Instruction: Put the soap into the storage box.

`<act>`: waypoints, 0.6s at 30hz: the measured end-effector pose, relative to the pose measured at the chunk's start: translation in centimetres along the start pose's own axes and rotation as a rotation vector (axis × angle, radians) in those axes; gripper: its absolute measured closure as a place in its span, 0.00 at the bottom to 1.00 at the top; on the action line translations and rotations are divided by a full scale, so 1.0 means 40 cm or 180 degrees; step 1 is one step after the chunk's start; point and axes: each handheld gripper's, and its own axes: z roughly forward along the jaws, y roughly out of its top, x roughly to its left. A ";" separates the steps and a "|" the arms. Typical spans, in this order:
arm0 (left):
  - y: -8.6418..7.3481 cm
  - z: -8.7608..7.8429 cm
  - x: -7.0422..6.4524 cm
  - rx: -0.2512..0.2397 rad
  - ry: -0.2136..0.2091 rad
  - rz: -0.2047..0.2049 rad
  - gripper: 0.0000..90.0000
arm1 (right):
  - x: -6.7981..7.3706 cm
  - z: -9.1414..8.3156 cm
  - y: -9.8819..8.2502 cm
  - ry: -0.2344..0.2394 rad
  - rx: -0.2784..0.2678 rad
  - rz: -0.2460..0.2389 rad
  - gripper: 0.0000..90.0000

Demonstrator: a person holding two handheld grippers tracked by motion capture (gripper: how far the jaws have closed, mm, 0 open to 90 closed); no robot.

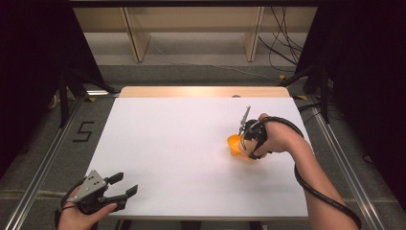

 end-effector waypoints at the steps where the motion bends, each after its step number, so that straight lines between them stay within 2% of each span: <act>1: 0.000 0.000 0.000 0.0001 0.0000 0.0000 0.34 | -0.002 0.001 0.000 -0.0011 -0.0016 -0.0021 0.38; 8: 0.001 -0.002 0.001 0.0012 0.0014 0.0036 0.34 | -0.003 -0.003 0.003 -0.0095 -0.0039 -0.0006 0.38; 9: 0.001 -0.002 0.001 0.0013 0.0014 0.0035 0.34 | -0.009 -0.002 0.003 -0.0120 -0.0085 -0.0075 0.38; 11: 0.001 -0.002 0.001 0.0012 0.0012 0.0049 0.34 | -0.002 -0.005 0.004 -0.0142 -0.0070 0.0035 0.38; 13: 0.001 -0.002 0.001 0.0012 0.0014 0.0035 0.34 | -0.001 -0.005 0.005 -0.0166 -0.0069 0.0068 0.38; 14: 0.001 -0.002 0.001 0.0012 0.0014 0.0035 0.34 | -0.006 -0.003 0.005 -0.0143 -0.0076 0.0001 0.38; 17: 0.001 -0.002 0.001 0.0010 0.0015 0.0035 0.34 | -0.010 0.000 0.006 -0.0174 -0.0108 -0.0052 0.38; 18: 0.001 -0.002 0.001 0.0017 0.0023 0.0039 0.34 | -0.007 -0.001 0.008 -0.0184 -0.0092 -0.0005 0.38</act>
